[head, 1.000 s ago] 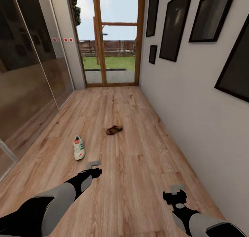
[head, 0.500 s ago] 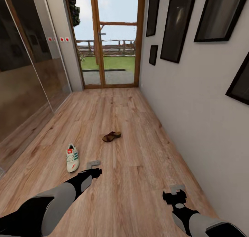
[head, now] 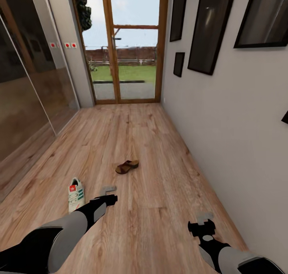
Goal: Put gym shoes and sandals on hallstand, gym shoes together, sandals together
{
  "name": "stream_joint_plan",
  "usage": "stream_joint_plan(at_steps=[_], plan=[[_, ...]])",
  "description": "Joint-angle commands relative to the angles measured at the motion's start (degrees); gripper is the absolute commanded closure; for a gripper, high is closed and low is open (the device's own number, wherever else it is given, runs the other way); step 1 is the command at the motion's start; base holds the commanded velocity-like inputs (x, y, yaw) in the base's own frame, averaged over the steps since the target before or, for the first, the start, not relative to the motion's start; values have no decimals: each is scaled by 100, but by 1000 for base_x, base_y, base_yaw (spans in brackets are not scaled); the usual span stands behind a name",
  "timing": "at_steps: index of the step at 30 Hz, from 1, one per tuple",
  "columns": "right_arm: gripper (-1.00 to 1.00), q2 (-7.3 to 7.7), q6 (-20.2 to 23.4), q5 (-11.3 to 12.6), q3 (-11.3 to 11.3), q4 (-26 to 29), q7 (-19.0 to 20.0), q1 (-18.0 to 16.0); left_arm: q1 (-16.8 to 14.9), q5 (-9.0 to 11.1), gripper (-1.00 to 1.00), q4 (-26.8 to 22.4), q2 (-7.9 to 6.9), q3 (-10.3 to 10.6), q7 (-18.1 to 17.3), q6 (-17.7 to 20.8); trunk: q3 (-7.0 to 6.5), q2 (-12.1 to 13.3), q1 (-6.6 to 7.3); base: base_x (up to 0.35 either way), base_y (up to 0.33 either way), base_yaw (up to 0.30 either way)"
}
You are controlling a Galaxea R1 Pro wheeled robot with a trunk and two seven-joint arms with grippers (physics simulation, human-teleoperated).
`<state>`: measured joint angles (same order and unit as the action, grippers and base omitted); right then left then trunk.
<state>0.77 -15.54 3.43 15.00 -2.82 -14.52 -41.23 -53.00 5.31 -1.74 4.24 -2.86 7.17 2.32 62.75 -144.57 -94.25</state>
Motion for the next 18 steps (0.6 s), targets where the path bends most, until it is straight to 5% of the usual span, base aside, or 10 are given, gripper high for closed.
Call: stream_joint_plan(at_steps=[1, 18], plan=[[-100, -4, -37, 35, 47, -22, -4, -8, 0, 49, -100, -10, 1, -23, 13, 24, 5, -2, -2, 350, -1, 0], [-100, -6, -37, 35, 56, -19, 1, -8, 0, 49, -100, -10, 0, -22, 13, 23, 5, -2, -2, 350, 0, 0]])
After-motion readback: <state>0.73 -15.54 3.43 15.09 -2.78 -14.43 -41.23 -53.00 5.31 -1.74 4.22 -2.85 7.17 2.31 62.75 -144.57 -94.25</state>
